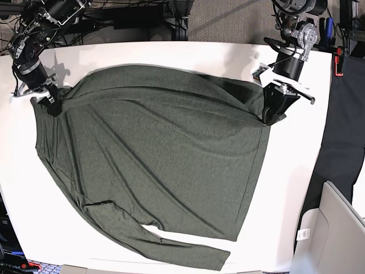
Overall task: Fold the T-shirt properly
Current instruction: 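Drag the lifted collar edge across the table with both grippers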
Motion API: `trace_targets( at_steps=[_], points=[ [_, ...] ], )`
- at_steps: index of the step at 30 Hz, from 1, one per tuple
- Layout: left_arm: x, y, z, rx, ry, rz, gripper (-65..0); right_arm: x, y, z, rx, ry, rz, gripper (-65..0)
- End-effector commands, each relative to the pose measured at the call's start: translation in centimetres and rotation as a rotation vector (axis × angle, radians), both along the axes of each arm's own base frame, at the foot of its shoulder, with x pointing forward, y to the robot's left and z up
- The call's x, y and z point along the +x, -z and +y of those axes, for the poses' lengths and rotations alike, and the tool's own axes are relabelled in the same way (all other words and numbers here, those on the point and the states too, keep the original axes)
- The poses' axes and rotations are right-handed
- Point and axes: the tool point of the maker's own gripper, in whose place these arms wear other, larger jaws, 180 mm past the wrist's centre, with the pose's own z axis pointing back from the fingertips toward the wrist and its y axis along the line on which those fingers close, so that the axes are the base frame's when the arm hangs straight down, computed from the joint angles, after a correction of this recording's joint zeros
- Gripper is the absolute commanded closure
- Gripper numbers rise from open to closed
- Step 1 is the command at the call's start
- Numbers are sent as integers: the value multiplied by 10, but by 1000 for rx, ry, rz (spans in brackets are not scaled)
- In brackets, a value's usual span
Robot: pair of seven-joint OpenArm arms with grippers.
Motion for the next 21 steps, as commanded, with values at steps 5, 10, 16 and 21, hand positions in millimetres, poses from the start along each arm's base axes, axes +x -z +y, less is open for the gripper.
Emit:
trace_targets(
  at_steps=[5,10,16,21],
  points=[
    [13,-17,3,7,2,-70,0,9,-21,-14,-30,35,-79,-2],
    [20,-19,9,11,-34,-70,0,6,-24,-24,-39,73,-98,-2],
    [22,-3,19,26,-61,-32,0,4,-17,-25,-19,89,-88,-2],
    [18,17,26,33,-86,19,-1,1,-8,-24,0,94,-65,-2]
  ],
)
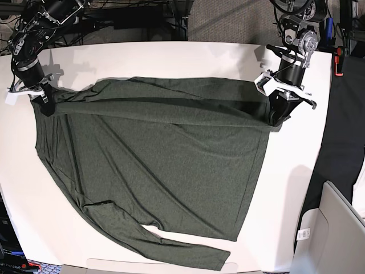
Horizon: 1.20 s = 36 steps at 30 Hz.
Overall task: Fold the T-shirt properly
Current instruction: 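Drag the lifted collar edge across the table with both grippers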
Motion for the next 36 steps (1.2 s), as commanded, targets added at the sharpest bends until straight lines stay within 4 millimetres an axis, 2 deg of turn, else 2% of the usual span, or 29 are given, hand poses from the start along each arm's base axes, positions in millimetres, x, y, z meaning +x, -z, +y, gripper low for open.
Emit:
trace_targets(
  at_steps=[1,6,11,17,20,31,36],
  points=[
    [3,-13,0,1,10,-51,-1,4,-11,-7,-27,6,-28,-2],
    [-3,-9,-2,0,13,-33,-4,4,-9,-8,-44,2,-13,-3],
    [-5,-12,-4,-3,19,-37,-67,4,-9,-7,-43,2,-11,-7],
    [-3,-24,-9,-11,29,-70,-124,4,-9,-7,-38,1,-12,-119],
    [-2,-33,-11,-13,37,-92,-127,3,-9,-6,-34,-3,-14,-122],
    [-29,-37,-24,-33,68,-64,-128,0,-15,6,35,-39,-45,-123],
    [-34,-34,-24,-35,69,-50,-128,-3,-18,22,75,-63,-69,-123]
  ],
)
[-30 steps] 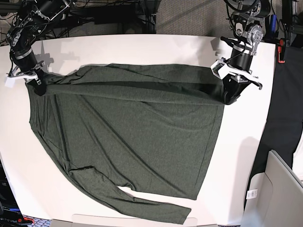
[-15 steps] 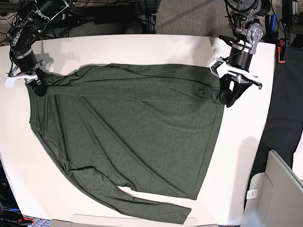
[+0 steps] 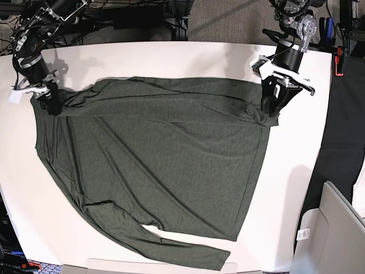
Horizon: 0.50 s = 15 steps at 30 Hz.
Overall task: Fold the T-shirt properly
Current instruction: 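Drag the lifted collar edge across the table with both grippers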
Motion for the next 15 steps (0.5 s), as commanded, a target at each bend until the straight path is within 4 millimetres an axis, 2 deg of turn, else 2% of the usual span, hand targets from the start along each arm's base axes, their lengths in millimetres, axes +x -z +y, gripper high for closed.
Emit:
trace_targets(
  at_steps=[1,6,12,15],
  points=[
    [1,-12,0,2,9,-43,-128,1,-11,-5,-12,0,-31,-123],
    [1,-11,1,5,8,-41,-128,-15,-1,2,28,16,-16,-122],
    [0,-10,-1,0,12,-38,-128,-13,-6,-10,4,51,-33,-120],
    [0,-9,-2,-2,11,-36,-128,-15,-4,-22,-59,55,0,-77]
  ],
)
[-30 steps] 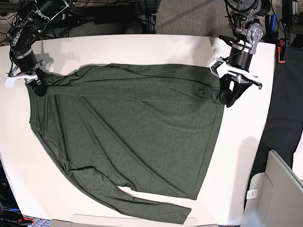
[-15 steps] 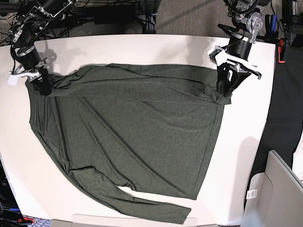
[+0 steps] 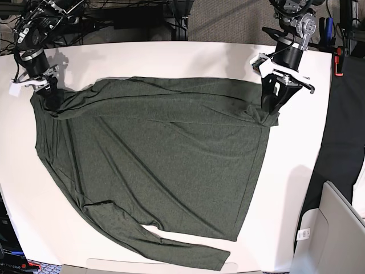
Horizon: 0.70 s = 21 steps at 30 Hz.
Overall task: Fold the T-shirt properly
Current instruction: 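Drag the lifted collar edge across the table with both grippers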
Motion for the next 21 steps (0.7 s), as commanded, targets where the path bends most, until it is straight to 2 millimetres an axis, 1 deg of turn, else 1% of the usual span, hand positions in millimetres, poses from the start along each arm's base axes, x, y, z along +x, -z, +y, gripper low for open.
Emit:
trace_targets(
  at_steps=[1,3,4,6,8,11,14,15,18,21],
  points=[
    [2,-11,-1,-1,11,-44,-128,2,-13,-11,-44,11,-20,-58],
    [2,-7,1,2,8,-34,-127,4,-23,-14,-103,8,-14,-24],
    [2,-7,1,4,8,-33,-127,4,-30,-18,-130,17,-8,-16],
    [2,-7,0,2,6,-33,-127,2,-36,-22,-164,32,10,-16],
    [1,-6,0,-1,5,-31,-127,-3,-36,-24,-173,39,25,-16],
    [0,-3,1,1,3,-24,-127,-13,-30,-21,-167,40,50,-16],
    [-1,-1,1,1,2,-16,-127,-26,-23,-12,-164,38,78,-16],
    [-5,3,2,3,1,-1,-127,-30,-23,-10,-171,39,84,-16],
    [-9,7,1,2,2,13,-127,-41,-25,-9,-178,72,125,-16],
    [-16,13,-5,-6,17,39,-127,-49,-32,-10,-180,121,135,-16]
  ],
)
